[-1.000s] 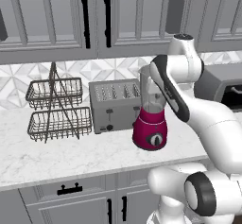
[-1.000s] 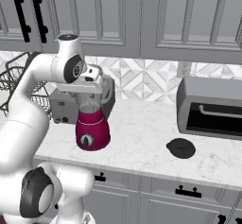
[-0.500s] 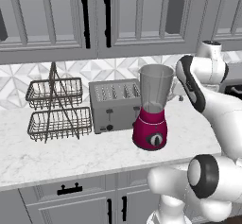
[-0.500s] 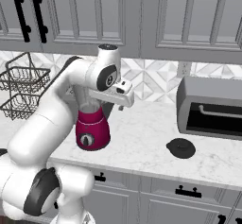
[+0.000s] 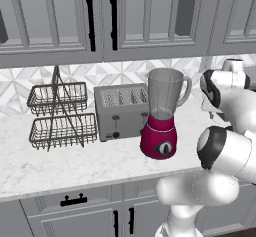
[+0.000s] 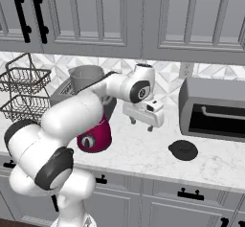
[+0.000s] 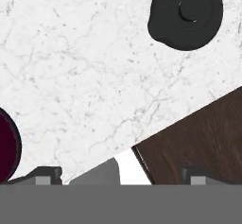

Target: Close the lid blender by securely placing the lid on top.

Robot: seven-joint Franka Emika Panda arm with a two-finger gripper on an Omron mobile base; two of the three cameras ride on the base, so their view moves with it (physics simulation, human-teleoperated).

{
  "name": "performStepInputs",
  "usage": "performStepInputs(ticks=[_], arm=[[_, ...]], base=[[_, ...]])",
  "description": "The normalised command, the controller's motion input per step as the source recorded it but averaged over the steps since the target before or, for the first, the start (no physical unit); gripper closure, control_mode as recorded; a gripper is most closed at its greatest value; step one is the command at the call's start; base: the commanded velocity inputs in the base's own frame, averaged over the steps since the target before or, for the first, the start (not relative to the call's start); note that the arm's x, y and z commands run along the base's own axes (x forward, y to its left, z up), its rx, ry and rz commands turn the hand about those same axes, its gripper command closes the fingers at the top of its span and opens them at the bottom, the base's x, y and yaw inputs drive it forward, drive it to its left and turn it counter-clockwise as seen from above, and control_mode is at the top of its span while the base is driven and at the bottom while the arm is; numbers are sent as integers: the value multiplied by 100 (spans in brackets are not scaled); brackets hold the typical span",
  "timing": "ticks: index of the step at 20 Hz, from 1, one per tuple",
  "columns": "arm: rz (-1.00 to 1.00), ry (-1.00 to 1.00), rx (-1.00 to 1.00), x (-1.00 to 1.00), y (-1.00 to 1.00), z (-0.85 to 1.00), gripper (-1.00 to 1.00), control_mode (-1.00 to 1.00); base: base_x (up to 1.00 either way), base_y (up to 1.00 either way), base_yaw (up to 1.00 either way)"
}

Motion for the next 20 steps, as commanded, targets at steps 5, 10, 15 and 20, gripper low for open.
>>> performStepInputs(ticks=[5,10,15,20], arm=[[-25,17,0,5,-100,-44,-100,-100],[-11,5,10,19,-100,-39,-100,-100],[0,0,9,23,-65,-33,-100,-100],[6,-1,0,37,-7,-30,-100,-100]], base=[[0,0,0],[0,0,0],[0,0,0],[0,0,0]])
